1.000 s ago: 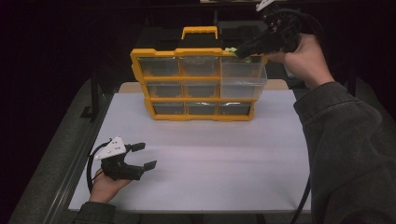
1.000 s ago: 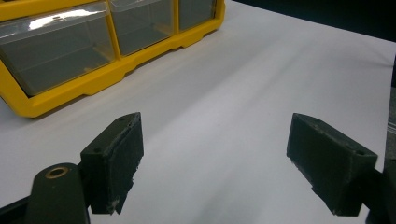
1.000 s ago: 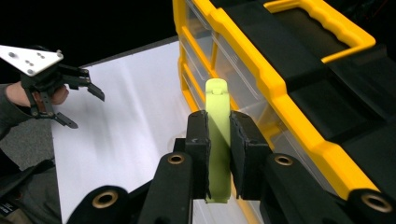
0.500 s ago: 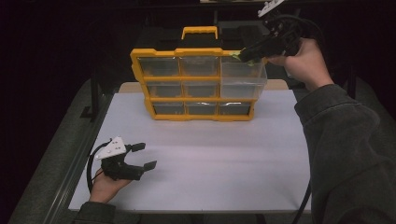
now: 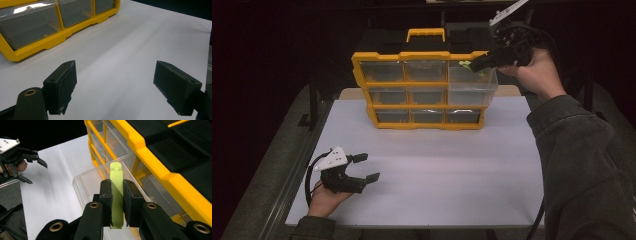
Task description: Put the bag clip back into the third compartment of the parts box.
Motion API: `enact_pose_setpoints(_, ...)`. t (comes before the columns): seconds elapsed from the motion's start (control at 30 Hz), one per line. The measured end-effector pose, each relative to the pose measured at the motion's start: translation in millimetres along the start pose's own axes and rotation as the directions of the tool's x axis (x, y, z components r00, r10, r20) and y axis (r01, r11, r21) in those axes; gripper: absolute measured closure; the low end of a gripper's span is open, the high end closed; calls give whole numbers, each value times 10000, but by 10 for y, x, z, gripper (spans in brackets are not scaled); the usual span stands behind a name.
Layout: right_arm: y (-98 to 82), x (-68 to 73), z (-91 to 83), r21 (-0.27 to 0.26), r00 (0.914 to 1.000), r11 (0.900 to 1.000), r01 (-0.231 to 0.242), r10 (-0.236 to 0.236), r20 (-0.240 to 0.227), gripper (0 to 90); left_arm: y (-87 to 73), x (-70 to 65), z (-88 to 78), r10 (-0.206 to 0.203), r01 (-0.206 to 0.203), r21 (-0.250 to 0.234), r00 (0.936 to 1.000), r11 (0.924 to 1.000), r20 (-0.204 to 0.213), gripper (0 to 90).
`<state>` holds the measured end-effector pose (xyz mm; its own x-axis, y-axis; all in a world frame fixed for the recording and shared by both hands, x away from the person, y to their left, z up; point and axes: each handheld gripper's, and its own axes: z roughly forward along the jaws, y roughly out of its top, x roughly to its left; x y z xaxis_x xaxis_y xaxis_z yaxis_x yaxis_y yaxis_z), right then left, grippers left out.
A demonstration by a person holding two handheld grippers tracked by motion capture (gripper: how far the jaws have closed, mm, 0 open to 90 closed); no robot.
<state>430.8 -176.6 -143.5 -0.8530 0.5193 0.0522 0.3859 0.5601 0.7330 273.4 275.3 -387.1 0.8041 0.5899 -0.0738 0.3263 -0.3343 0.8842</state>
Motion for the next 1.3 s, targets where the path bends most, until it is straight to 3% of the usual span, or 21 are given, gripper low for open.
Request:
enact_pose_setpoints(0.97, -169, -96, 218, 691, 9992, 9968, -393, 387, 103, 744, -4, 11, -10, -5, 5, -58, 10000, 10000, 72, 192)
enact_pose_setpoints(1.17, -150, -106, 185, 298, 9989, 9985, -465, 463, 91, 718, -2, 18, -5, 3, -2, -28, 10000, 10000, 89, 192)
enact_pose_setpoints(1.3, -125, -118, 138, -115, 9989, 9989, -446, 444, -173, 664, -3, 21, -6, -108, 109, -58, 9999, 9999, 126, 192)
